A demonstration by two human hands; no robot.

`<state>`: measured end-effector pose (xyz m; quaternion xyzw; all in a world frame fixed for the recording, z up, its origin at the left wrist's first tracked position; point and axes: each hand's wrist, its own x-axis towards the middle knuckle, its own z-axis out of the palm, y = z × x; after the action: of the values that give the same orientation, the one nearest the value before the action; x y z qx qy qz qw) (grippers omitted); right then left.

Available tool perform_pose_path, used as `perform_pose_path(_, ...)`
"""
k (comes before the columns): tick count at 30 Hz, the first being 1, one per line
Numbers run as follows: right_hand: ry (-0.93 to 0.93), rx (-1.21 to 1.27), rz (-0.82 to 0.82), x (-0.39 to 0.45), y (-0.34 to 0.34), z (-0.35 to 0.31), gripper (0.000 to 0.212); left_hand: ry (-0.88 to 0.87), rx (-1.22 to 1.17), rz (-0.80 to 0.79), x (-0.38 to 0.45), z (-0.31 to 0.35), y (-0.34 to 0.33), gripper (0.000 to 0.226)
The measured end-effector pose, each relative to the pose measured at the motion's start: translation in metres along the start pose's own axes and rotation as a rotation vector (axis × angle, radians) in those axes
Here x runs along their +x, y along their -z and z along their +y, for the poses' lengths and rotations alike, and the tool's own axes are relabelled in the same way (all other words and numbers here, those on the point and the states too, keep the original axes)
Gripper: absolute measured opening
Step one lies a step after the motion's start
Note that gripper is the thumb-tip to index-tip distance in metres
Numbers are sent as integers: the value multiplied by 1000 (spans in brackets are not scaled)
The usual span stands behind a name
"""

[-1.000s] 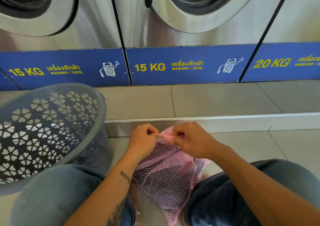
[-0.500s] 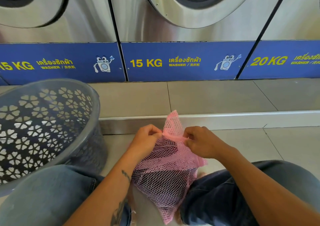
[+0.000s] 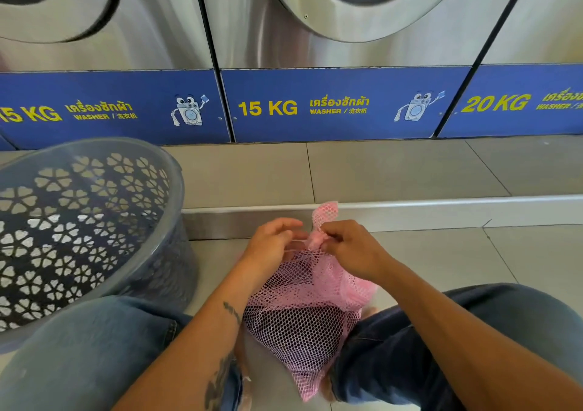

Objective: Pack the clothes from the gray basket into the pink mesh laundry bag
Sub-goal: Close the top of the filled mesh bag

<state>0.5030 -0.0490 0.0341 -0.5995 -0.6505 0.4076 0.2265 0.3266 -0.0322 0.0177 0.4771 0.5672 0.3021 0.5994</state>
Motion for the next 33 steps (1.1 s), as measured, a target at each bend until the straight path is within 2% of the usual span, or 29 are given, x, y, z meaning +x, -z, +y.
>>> perform_pose_path(2,7,37,-35,-1,6,3,18,-45,135,-25,5,-3,-1,38)
perform_pose_path(4,19,69,-48,-2,11,4,18,-39,131,-109,7,-4,-4,45)
perform_pose_path(8,-21,79,-26,-2,16,10,16,-1,125,-229,8,-2,-13,35)
perform_pose_path(11,-47,104,-25,-1,13,15,9,-9,211,-194,10,-6,-15,20)
perform_pose_path(14,-56,142,10,0,8,14,13,-35,185,-96,13,-12,-15,7)
perform_pose_path(18,-31,95,31,2,5,12,9,-117,199,8,13,-11,-17,9)
perform_pose_path(20,-37,77,49,3,6,11,15,-147,200,15,13,-8,-17,12)
perform_pose_path(24,-68,136,64,4,11,13,15,-85,25,-108,10,0,-21,20)
perform_pose_path(27,-70,208,42,4,14,16,13,10,-112,-134,11,3,-23,20)
perform_pose_path(31,-80,281,-37,0,19,16,16,52,-282,-134,16,1,-23,50)
perform_pose_path(33,-77,306,-114,-2,22,15,17,40,-305,-190,16,5,-23,58)
